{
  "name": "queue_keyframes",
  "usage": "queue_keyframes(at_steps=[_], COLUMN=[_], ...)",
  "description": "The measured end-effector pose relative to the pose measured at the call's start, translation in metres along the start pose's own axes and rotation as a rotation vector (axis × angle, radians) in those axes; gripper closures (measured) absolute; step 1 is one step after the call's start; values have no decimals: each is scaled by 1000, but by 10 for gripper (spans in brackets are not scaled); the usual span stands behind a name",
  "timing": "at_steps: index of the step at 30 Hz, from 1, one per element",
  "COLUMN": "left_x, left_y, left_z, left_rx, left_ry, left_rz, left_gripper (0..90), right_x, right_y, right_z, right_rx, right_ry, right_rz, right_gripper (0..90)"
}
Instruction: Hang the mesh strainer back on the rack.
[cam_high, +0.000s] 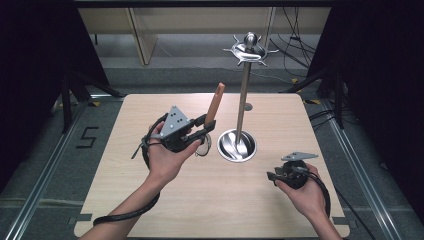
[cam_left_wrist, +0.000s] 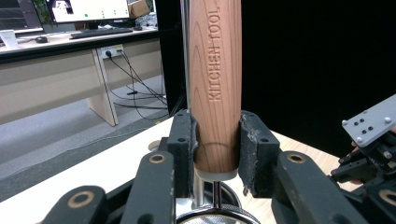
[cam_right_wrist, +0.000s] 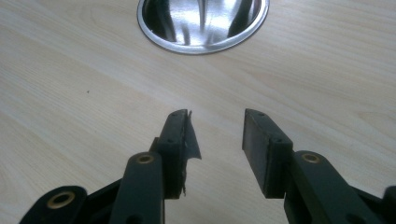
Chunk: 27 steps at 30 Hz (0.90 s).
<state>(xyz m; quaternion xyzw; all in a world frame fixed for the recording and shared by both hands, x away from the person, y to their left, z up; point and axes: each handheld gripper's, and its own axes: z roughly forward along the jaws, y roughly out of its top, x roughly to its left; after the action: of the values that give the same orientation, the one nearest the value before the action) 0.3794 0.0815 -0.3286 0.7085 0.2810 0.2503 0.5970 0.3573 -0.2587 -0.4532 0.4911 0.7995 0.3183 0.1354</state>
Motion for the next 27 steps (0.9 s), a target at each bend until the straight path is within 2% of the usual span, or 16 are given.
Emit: queue_keyframes(at_steps=[1, 4, 5, 7, 20, 27], left_x=[0, -1, -2, -2, -5, -7], left_y=[1, 2, 2, 3, 14, 13], left_z=[1, 4, 5, 6, 15, 18], left_rx=[-2, -4, -4, -2, -25, -32], left_ry=[2, -1, -2, 0, 17, 23], left_rz=[-3, -1, -1, 2, 14, 7], left_gripper=[679, 678, 679, 678, 678, 678], right_x=[1, 1, 0, 1, 1, 1], right_y=[1, 1, 0, 1, 1, 1], right_z=[-1, -1, -1, -2, -2, -2], right_rx=[1, 0, -7, -4, -7, -8], right_ry=[-5, -2, -5, -3, -7, -8], right_rz=[18, 19, -2, 22, 23, 25], right_gripper=[615, 615, 615, 615, 615, 615])
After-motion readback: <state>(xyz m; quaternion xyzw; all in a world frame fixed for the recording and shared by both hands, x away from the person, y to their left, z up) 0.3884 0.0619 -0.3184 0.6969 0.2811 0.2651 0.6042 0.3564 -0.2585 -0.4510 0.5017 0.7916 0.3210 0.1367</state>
